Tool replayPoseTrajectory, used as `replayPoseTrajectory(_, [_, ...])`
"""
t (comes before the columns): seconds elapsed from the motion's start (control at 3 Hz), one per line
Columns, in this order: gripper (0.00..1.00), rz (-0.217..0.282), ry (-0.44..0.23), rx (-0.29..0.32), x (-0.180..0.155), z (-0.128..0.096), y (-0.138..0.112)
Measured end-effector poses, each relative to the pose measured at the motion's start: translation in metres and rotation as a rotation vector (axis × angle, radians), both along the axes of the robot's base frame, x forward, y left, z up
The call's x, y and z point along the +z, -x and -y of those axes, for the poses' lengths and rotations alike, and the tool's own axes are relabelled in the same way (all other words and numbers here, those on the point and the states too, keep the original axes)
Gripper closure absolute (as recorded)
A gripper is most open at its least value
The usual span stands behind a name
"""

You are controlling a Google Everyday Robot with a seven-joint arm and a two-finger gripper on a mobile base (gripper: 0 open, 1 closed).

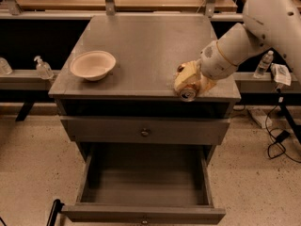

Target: Pick orange can from middle drawer and place on counter

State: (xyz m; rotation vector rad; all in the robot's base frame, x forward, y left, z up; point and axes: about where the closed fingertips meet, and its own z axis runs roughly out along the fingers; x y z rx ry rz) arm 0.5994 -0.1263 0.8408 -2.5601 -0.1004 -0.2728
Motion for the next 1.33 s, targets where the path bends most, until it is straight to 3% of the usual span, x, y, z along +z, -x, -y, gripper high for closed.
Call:
replayPoseTrajectory(0.67, [1.00,-0.001,0.119,0.003,0.008,0.001,-0.044])
replayPoseTrajectory(1.0, [0.83,0.011,0.130,-0.015,0.014,0.002,-0.064])
replayPoseTrajectory(1.33, [0.60,0.020,0.124,-0.018,0.015,0.000,-0.069])
